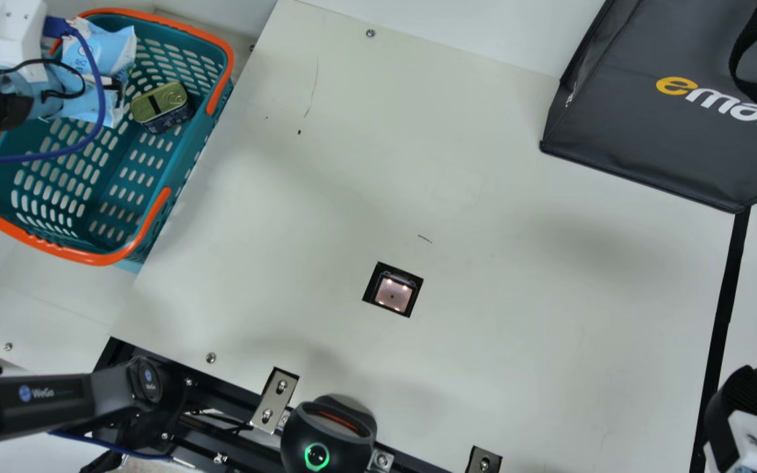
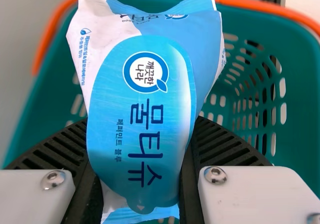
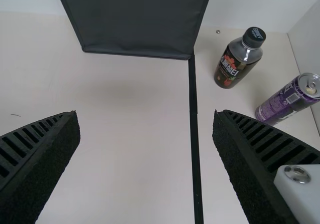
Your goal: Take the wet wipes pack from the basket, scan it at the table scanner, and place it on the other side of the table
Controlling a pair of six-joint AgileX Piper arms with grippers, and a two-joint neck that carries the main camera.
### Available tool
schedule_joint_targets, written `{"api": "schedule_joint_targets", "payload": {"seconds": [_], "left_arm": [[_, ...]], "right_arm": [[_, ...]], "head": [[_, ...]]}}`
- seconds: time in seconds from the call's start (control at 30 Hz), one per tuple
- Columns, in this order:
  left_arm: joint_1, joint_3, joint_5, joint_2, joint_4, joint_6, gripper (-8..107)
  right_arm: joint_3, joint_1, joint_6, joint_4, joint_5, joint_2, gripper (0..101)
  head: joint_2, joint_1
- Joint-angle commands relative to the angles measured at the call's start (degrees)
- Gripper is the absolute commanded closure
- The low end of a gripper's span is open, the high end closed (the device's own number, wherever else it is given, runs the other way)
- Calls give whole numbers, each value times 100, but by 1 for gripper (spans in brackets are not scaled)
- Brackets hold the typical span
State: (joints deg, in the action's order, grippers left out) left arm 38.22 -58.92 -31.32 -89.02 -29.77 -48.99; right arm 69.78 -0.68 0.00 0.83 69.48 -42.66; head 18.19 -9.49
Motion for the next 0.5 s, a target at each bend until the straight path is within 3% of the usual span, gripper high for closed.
{"api": "schedule_joint_targets", "payload": {"seconds": [0.0,0.47], "left_arm": [[-77,-5,16,219,472,861,107],[-1211,-316,-619,1166,2563,3855,107]], "right_arm": [[0,0,0,0,0,0,6],[0,0,0,0,0,0,6]], "head": [[23,157],[23,157]]}}
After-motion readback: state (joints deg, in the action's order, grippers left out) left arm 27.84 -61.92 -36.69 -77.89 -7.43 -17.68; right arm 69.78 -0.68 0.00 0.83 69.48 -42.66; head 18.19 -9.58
